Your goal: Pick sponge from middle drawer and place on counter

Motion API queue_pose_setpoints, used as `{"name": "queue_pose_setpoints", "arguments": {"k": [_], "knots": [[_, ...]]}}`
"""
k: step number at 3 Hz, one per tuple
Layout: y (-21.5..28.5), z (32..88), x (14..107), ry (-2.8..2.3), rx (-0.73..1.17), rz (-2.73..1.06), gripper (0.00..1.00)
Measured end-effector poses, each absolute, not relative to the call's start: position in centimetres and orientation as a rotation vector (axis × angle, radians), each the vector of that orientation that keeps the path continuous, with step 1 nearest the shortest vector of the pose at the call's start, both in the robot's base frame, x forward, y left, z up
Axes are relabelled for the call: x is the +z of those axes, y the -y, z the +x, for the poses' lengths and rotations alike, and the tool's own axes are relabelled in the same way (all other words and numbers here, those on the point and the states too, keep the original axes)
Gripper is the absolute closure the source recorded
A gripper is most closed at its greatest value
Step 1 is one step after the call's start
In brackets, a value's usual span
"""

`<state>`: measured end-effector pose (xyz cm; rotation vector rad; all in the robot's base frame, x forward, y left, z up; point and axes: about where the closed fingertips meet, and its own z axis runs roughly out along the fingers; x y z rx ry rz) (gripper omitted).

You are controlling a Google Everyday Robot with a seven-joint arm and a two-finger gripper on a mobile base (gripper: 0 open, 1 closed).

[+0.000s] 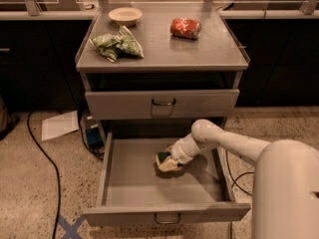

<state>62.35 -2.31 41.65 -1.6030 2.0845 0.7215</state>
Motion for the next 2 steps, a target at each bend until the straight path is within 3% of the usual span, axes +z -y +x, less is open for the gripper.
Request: {"name": "queue_pose_setpoints", "arguments": {"k": [2], "knots": [[3.32,63.78,46.81,-1.989,0.763,-1.547,1.00]]}}
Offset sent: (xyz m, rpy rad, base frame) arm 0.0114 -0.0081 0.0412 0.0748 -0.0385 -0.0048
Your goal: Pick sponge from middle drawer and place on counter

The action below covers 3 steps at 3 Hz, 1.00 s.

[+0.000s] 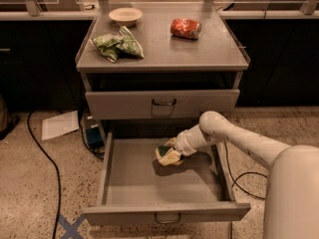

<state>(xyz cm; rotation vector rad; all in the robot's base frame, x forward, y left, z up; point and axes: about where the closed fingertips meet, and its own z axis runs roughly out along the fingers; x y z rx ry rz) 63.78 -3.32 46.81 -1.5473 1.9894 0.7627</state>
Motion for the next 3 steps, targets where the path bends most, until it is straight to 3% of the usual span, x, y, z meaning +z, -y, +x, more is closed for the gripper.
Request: {"name": "queue_pose_setpoints", "arguments": {"k": [1,3], "knots": [[3.0,64.8,49.9,-1.976,0.792,-1.578,1.00],[4.7,68.7,65.4,-2.002,0.754,-1.607,1.00]]}}
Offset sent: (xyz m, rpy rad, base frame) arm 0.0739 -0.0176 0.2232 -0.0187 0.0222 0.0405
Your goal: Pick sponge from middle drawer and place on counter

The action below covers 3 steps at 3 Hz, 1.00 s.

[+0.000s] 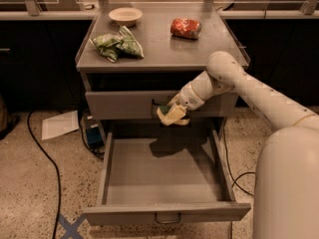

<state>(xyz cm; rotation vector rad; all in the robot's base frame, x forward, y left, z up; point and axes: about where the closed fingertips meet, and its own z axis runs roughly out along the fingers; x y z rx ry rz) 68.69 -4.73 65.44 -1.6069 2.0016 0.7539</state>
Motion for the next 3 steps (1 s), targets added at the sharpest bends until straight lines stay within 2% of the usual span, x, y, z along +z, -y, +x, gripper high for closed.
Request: {"name": "queue_pose_setpoints", "arguments": {"k": [1,3], "knots": [[4.6,68.6,65.4,-2.002,0.760,-1.607,1.00],[6.4,66.6,72.3,-1.986,0.693,-1.671,1.00]]}}
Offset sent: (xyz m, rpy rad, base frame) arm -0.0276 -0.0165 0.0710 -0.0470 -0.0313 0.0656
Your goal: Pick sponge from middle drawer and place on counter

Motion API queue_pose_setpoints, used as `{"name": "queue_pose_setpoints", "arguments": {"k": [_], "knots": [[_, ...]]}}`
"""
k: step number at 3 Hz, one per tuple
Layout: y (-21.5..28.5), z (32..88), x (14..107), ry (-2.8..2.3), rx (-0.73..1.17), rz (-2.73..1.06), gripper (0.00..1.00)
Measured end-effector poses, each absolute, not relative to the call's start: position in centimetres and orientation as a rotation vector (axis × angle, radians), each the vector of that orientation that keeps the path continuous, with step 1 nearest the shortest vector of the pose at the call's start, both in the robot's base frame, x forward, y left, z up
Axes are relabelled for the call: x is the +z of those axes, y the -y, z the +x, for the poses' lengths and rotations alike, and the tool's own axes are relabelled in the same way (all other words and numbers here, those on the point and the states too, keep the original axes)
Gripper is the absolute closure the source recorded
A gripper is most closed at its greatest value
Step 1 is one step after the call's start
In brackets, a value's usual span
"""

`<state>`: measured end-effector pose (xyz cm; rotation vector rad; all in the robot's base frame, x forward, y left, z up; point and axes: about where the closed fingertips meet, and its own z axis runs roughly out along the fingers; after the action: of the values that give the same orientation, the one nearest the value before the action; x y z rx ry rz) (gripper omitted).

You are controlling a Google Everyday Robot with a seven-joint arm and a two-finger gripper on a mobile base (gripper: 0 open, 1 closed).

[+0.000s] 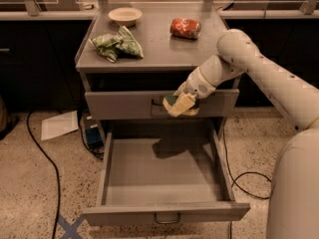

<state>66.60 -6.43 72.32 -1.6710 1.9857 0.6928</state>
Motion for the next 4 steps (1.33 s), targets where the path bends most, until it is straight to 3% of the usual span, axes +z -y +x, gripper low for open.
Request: {"name": "queue_pose_setpoints", "arguments": {"k": [4], "knots": [[6.4,72.2,82.1,-1.856,0.649,-1.706,1.00]]}}
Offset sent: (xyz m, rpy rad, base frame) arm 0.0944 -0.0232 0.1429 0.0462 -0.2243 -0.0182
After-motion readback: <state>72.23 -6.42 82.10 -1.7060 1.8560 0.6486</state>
